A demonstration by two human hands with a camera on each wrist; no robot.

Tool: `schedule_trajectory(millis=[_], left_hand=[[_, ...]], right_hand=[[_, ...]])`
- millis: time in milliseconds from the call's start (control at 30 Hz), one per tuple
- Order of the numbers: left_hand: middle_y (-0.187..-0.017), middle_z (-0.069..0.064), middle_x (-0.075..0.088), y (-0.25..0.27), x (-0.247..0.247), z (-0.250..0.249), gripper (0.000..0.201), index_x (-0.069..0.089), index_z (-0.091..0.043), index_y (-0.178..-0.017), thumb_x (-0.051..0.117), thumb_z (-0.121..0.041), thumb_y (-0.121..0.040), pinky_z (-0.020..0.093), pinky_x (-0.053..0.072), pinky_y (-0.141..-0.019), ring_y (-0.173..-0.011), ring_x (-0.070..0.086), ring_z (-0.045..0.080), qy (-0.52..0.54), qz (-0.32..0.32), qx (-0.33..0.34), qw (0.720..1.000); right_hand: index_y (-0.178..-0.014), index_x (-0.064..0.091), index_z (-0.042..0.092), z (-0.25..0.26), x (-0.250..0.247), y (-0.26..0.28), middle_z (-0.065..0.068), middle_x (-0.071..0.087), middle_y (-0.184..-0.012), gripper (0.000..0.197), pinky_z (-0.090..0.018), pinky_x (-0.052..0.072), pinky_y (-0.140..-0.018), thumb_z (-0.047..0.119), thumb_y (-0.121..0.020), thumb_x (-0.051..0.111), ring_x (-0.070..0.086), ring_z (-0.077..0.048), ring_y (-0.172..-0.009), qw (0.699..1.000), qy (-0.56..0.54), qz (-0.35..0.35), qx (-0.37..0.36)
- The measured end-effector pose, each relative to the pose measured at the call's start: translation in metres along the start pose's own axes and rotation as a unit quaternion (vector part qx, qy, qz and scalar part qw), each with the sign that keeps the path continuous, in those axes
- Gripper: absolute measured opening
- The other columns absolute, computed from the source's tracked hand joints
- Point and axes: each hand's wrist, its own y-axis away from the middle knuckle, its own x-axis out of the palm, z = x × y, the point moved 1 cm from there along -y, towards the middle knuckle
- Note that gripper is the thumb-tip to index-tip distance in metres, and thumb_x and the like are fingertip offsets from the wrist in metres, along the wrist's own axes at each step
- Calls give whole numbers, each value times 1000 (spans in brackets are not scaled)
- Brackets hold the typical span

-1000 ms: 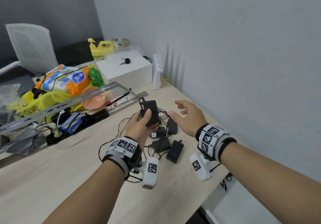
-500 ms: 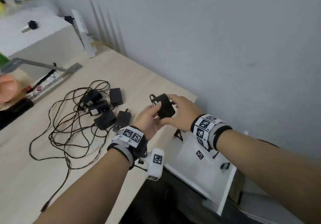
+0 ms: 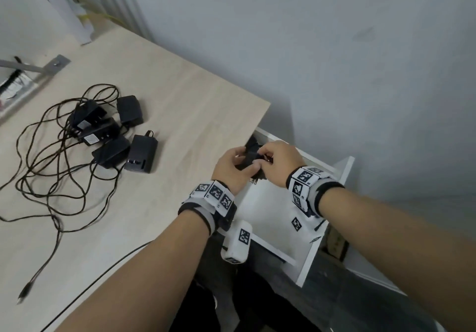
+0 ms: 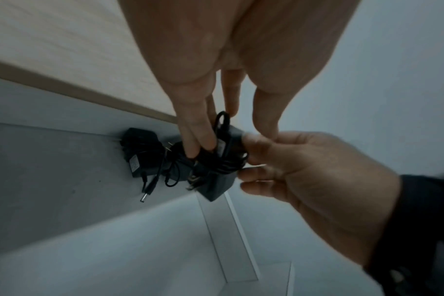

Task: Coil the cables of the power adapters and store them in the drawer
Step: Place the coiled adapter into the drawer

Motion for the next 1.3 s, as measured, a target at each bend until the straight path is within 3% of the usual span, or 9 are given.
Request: schedule_trajectory(millis=[133, 267, 400, 500, 700, 800, 900, 1167, 1300], left_hand=[[-100, 7, 71, -7, 6, 7, 28, 63, -9, -113, 67, -5, -86, 36, 57, -85, -88, 68, 18, 17, -16, -11, 1000], [-92, 9, 70, -11, 7, 9, 20, 67, -5, -105, 53, 0, -94, 19, 56, -62, -72, 68, 13, 14, -26, -1, 1000], [-89, 11, 70, -10, 4, 10, 20, 67, -13, -96, 49, -5, -97, 30, 60, -68, -71, 71, 23, 43, -13, -16, 999], [-90, 13, 70, -9, 3, 12, 19, 66, -14, -97, 48, -10, -98, 40, 60, -75, -71, 72, 30, 58, -4, -29, 998], [-95, 11, 70, -2, -7, 24, 19, 64, -12, -106, 47, -10, -99, 45, 58, -82, -74, 72, 30, 67, -25, -52, 996], [-101, -7, 67, 2, -17, 31, 19, 63, -17, -112, 53, -20, -97, 41, 58, -82, -77, 71, 20, 12, -56, -23, 998], [-106, -18, 63, 10, -33, 33, 21, 63, -29, -113, 57, -32, -93, 29, 53, -81, -84, 65, 5, -107, -79, 31, 991], [-121, -3, 58, 10, -52, 52, 32, 59, -23, -123, 59, -27, -92, 31, 46, -93, -110, 54, 17, -286, -70, 91, 951], [-121, 3, 58, 8, -56, 56, 34, 59, -17, -124, 61, -23, -91, 32, 43, -93, -111, 50, 24, -337, -57, 139, 929]], right_hand=[[-98, 72, 21, -5, -6, 3, 0, 69, -95, 17, -33, 50, -83, 30, -83, 70, 62, -17, -90, 999, -24, -5, -29], [-112, 67, 23, -15, -3, 9, -3, 60, -108, 36, -28, 44, -89, 30, -77, 76, 58, -17, -99, 999, -26, 17, -45], [-134, 50, 30, -23, 3, 19, 5, 42, -125, 75, -25, 41, -96, 33, -68, 85, 50, -12, -110, 997, -34, 50, -51], [-140, 39, 32, -26, 9, 22, 3, 40, -137, 85, -29, 40, -101, 34, -68, 84, 47, -16, -120, 996, -13, 59, -60], [-146, 31, 24, -18, 36, 21, -7, 47, -135, 82, -33, 45, -98, 35, -76, 73, 50, -23, -120, 996, 22, 59, -70], [-143, 35, 25, -25, 51, 16, -7, 54, -126, 81, -32, 47, -92, 43, -73, 71, 56, -24, -112, 999, 16, 44, 0], [-141, 37, 25, -34, 70, 14, -8, 55, -121, 80, -32, 48, -91, 47, -72, 71, 58, -27, -109, 996, 41, 61, 43], [-134, 42, 17, -10, 138, -14, -13, 57, -121, 74, -36, 51, -88, 41, -71, 74, 59, -32, -107, 987, 113, 110, -18], [-134, 45, 18, -3, 163, -40, -10, 56, -127, 60, -39, 47, -96, 42, -80, 56, 53, -30, -115, 975, 172, 140, -33]])
